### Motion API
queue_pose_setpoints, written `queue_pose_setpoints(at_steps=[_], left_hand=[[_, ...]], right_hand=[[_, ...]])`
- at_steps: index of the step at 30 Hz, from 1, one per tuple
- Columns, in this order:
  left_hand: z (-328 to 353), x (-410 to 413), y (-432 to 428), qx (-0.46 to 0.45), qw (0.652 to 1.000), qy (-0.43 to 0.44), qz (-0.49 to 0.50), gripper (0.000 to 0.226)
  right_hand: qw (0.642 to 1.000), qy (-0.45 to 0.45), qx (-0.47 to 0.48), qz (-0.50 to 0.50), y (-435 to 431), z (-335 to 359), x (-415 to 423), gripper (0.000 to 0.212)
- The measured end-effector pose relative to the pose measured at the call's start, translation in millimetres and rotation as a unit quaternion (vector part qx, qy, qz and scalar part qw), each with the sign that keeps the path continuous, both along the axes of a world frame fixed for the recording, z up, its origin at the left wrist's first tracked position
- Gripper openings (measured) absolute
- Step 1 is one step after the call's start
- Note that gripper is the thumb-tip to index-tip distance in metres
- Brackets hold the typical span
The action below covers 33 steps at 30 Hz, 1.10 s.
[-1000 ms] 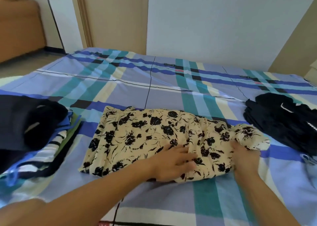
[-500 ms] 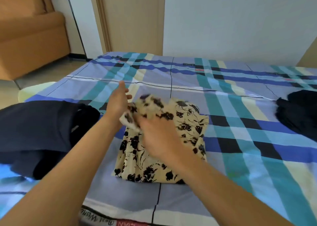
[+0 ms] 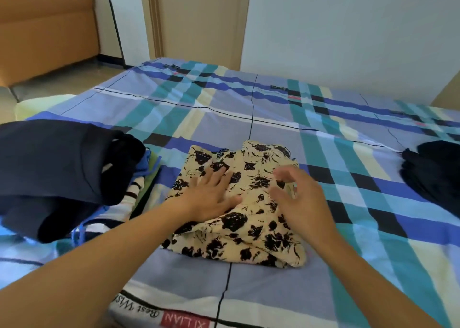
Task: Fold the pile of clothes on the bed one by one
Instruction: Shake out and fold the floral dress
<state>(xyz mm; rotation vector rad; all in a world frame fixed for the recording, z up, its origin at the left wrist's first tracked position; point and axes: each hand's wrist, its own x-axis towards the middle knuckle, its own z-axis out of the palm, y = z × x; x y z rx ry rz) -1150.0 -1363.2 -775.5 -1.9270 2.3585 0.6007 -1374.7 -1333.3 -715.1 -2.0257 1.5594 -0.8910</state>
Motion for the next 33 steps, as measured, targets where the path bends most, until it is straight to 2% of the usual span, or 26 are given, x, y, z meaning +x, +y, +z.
queue_pose_setpoints(at_steps=[1,2,4,5,6,7,8,10,12,15,17,19,22,24,26,27,28,30,32,33], left_hand=[[0,-2,3,-0.014,1.000,-0.014,0.008,0.093],[5,-4,8,-0.043,0.999,-0.025,0.017,0.088],[15,-11,15,-0.124,0.992,-0.014,0.029,0.077],[19,-16,19,-0.149,0.988,0.015,0.033,0.073],[23,-20,24,-0.147,0.987,0.048,0.036,0.072],[22,-25,29,-0.116,0.990,0.072,0.040,0.074],[19,-31,34,-0.068,0.994,0.077,0.044,0.077],[7,-41,43,0.002,0.999,0.027,0.044,0.079],[5,-52,46,0.008,0.999,-0.020,0.046,0.078],[26,-65,47,-0.052,0.997,-0.036,0.051,0.073],[30,-70,48,-0.113,0.992,-0.045,0.040,0.062],[24,-80,55,-0.105,0.993,-0.048,0.034,0.055],[11,-98,62,-0.077,0.996,-0.041,0.023,0.054],[9,-108,60,-0.128,0.991,-0.008,0.028,0.051],[8,-111,55,-0.230,0.971,0.059,0.040,0.048],[8,-111,53,-0.242,0.965,0.091,0.038,0.049],[9,-110,50,-0.209,0.967,0.140,0.038,0.052],[12,-110,45,-0.023,0.971,0.236,0.043,0.061],[18,-107,38,0.127,0.945,0.297,0.047,0.060],[24,-101,32,0.183,0.917,0.348,0.059,0.051]], right_hand=[[0.998,-0.017,0.028,-0.057,-8,-4,-9,0.050],[0.990,-0.038,0.096,-0.095,-16,-10,-17,0.066],[0.951,-0.125,0.258,-0.116,-25,-24,-22,0.100],[0.927,-0.180,0.309,-0.113,-26,-30,-21,0.117],[0.909,-0.225,0.333,-0.111,-26,-35,-19,0.131],[0.901,-0.251,0.337,-0.110,-25,-38,-16,0.135],[0.897,-0.265,0.335,-0.111,-25,-40,-13,0.129],[0.895,-0.282,0.327,-0.116,-25,-41,-9,0.108],[0.897,-0.286,0.311,-0.127,-24,-41,-11,0.095],[0.905,-0.281,0.288,-0.136,-19,-32,-24,0.085],[0.907,-0.275,0.285,-0.144,-15,-29,-39,0.086],[0.907,-0.261,0.289,-0.161,-12,-31,-54,0.090],[0.910,-0.233,0.289,-0.183,-11,-30,-66,0.084],[0.918,-0.209,0.279,-0.191,-14,-25,-71,0.083],[0.926,-0.186,0.268,-0.192,-19,-17,-75,0.085],[0.929,-0.176,0.264,-0.188,-21,-13,-76,0.086],[0.934,-0.162,0.260,-0.185,-22,-8,-75,0.088],[0.946,-0.116,0.248,-0.175,-25,2,-70,0.093],[0.958,-0.065,0.232,-0.155,-26,14,-60,0.095],[0.965,-0.040,0.220,-0.140,-27,20,-53,0.095]])
